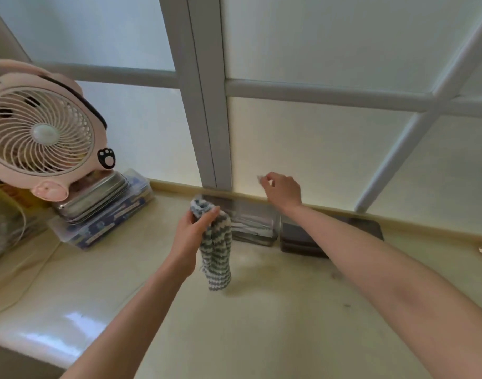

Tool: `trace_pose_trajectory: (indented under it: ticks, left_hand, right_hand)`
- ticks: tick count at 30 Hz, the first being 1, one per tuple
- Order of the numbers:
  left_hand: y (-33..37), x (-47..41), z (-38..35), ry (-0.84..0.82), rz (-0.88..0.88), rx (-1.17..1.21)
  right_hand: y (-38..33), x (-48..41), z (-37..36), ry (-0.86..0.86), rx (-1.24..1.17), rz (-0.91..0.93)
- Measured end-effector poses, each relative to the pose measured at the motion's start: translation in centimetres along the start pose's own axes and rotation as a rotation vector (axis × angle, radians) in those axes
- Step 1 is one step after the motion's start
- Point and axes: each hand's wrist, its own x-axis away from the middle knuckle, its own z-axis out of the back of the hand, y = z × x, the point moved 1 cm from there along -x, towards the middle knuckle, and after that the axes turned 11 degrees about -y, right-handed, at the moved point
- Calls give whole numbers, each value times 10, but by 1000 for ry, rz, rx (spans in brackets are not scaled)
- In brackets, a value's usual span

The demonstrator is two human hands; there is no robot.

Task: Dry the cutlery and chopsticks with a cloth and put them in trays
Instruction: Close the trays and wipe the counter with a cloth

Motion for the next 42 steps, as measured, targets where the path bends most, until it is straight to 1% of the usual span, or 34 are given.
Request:
trace_pose_trajectory:
  ticks: [3, 4, 5, 6, 7, 11, 13, 16, 19, 21, 23, 25, 27, 28, 29, 32, 33, 34, 36, 37, 38, 39, 40, 41, 42]
  left_hand:
    - [26, -6, 1, -87, -74, -104]
    - [38, -7, 0, -128, -105, -161]
    - [51, -8, -1, -162, -139, -225]
    - [65, -9, -2, -181, -182, -291]
    - [79, -10, -3, -186, -229, -359]
    - [134, -14, -3, -185, -418, -573]
    - [158, -16, -5, -203, -486, -605]
    - [186, -19, -15, -224, -523, -564]
    - [209, -25, -22, -285, -485, -510]
    - [212, -29, -22, -408, -394, -620]
    - [203, -33, -21, -530, -339, -730]
    - [203, -35, -18, -574, -381, -641]
    - [208, -40, -17, -533, -380, -484]
    - [212, -44, -18, -506, -374, -446]
    - [214, -47, -19, -477, -362, -447]
    - [222, -51, -27, -394, -326, -515]
    - [227, -49, -29, -380, -319, -512]
    - [232, -49, -29, -381, -323, -503]
    - [244, -49, -31, -431, -367, -509]
    - [250, -49, -34, -472, -403, -531]
    - [256, -49, -37, -518, -444, -579]
    - [261, -48, -44, -560, -479, -655]
    - [266, -47, -51, -596, -512, -768]
    - [272, -47, -58, -613, -553, -916]
    - [277, -47, -64, -609, -597, -1067]
  right_hand:
    - [-39, 16, 12, -535, -568, 109]
    - [-53, 23, 18, -683, -677, 171]
    - [-65, 29, 23, -785, -714, 234]
    - [-75, 34, 30, -846, -713, 273]
    - [-82, 38, 38, -850, -713, 285]
    - [-94, 44, 83, -649, -755, 325]
    - [-104, 50, 112, -531, -791, 336]
    - [-121, 55, 145, -358, -847, 383]
    - [-141, 57, 177, -191, -958, 437]
    - [-150, 61, 195, -77, -1007, 465]
    - [-153, 66, 207, -16, -976, 471]
    - [-153, 71, 219, 49, -978, 452]
    - [-148, 73, 227, 132, -1026, 410]
    - [-145, 74, 233, 190, -1040, 390]
    - [-141, 75, 237, 244, -1058, 370]
    - [-129, 77, 251, 377, -1224, 313]
    - [-125, 77, 254, 403, -1227, 284]
    - [-120, 76, 255, 415, -1138, 236]
    - [-116, 75, 251, 384, -771, 124]
    - [-116, 74, 245, 359, -618, 124]
    - [-119, 73, 241, 335, -509, 206]
    - [-125, 73, 238, 277, -426, 318]
    - [-133, 72, 235, 176, -355, 428]
    - [-144, 74, 232, 44, -309, 482]
    - [-153, 74, 232, -77, -313, 484]
